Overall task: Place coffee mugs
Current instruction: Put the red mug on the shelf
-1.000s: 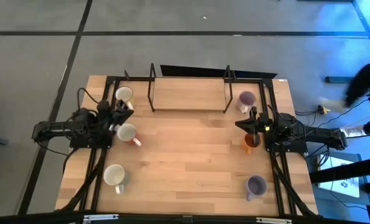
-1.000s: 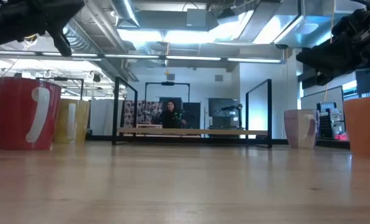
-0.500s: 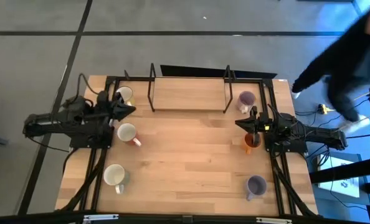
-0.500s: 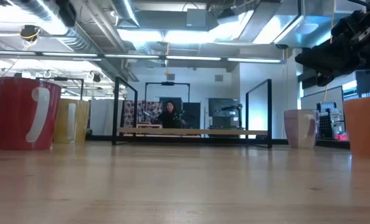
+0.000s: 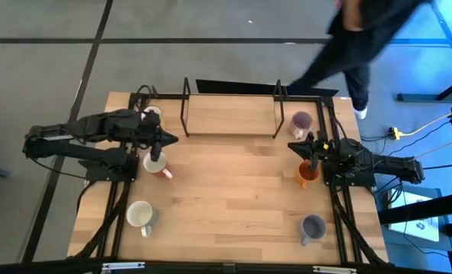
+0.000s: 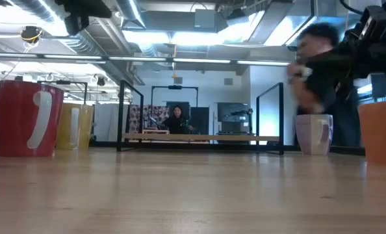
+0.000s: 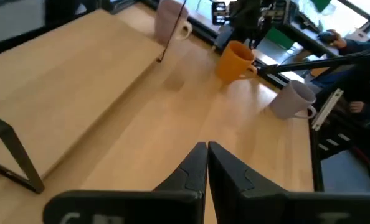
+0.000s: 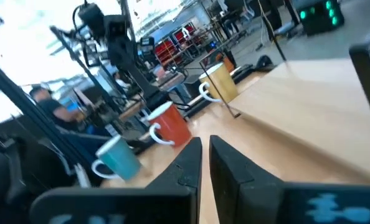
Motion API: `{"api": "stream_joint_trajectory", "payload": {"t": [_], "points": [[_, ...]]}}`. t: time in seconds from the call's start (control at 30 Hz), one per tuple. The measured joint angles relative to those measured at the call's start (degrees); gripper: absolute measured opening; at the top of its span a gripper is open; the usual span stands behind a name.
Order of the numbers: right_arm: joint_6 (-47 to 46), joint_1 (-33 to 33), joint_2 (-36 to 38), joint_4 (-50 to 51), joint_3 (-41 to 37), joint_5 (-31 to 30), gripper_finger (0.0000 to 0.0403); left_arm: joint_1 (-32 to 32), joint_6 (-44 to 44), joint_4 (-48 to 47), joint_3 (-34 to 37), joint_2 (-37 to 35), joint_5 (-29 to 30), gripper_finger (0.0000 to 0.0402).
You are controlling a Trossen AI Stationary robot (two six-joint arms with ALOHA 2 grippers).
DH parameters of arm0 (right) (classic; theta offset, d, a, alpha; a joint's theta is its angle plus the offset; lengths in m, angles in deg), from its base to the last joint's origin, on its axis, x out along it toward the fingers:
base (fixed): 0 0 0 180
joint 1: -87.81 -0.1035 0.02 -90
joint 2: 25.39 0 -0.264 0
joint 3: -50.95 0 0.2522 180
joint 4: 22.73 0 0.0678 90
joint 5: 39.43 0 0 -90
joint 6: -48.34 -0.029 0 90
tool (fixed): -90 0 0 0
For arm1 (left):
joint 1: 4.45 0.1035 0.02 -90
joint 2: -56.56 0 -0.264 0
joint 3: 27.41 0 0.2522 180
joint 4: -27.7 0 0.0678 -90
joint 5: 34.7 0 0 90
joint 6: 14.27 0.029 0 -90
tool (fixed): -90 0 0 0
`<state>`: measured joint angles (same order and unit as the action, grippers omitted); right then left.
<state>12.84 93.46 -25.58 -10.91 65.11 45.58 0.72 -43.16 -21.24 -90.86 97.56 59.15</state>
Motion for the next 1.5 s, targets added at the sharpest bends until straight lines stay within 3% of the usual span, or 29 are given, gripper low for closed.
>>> {"api": "stream_joint_trajectory", "payload": {"t": [0.2, 0.53, 0.7, 0.8, 1.0, 1.13, 1.3, 1.5], "points": [[-2.15, 0.0, 0.0, 0.07, 0.0, 0.06, 0.0019, 2.35, -7.57, -2.47, -0.09, 2.76, 0.85, 0.0022], [-3.29, 0.0, -0.07, -0.22, 0.0, 2.21, 0.0019, 9.54, -15.68, -20.98, -0.11, 2.76, -10.18, 0.0148], [-4.41, 0.0, -0.6, 0.32, 0.0, 2.21, 0.0019, 12.61, -15.71, -24.45, -0.41, 2.79, -14.95, 0.0158], [-8.67, 0.02, -1.82, 0.35, 0.0, 1.96, 0.0023, 14.56, -11.33, -28.92, -3.52, 4.22, -15.34, 0.0157], [-22.49, 0.02, -6.2, 0.2, 0.0, 0.63, 0.0097, 16.78, 4.58, -45.16, -12.98, 12.15, -7.6, 0.0157], [-25.69, 0.02, -8.58, 0.2, 0.02, 0.49, 0.0154, 16.9, 10.06, -51.82, -13.01, 15.17, -6.23, 0.0157], [-25.74, 0.02, -9.19, 0.15, 0.02, -0.31, 0.0191, 16.9, 11.47, -51.51, -8.52, 15.99, -6.89, 0.0157], [-24.06, 0.02, -9.18, 0.24, 0.02, 0.61, 0.0198, 16.9, 7.53, -46.37, -1.55, 16.02, -7.88, 0.0157]]}}
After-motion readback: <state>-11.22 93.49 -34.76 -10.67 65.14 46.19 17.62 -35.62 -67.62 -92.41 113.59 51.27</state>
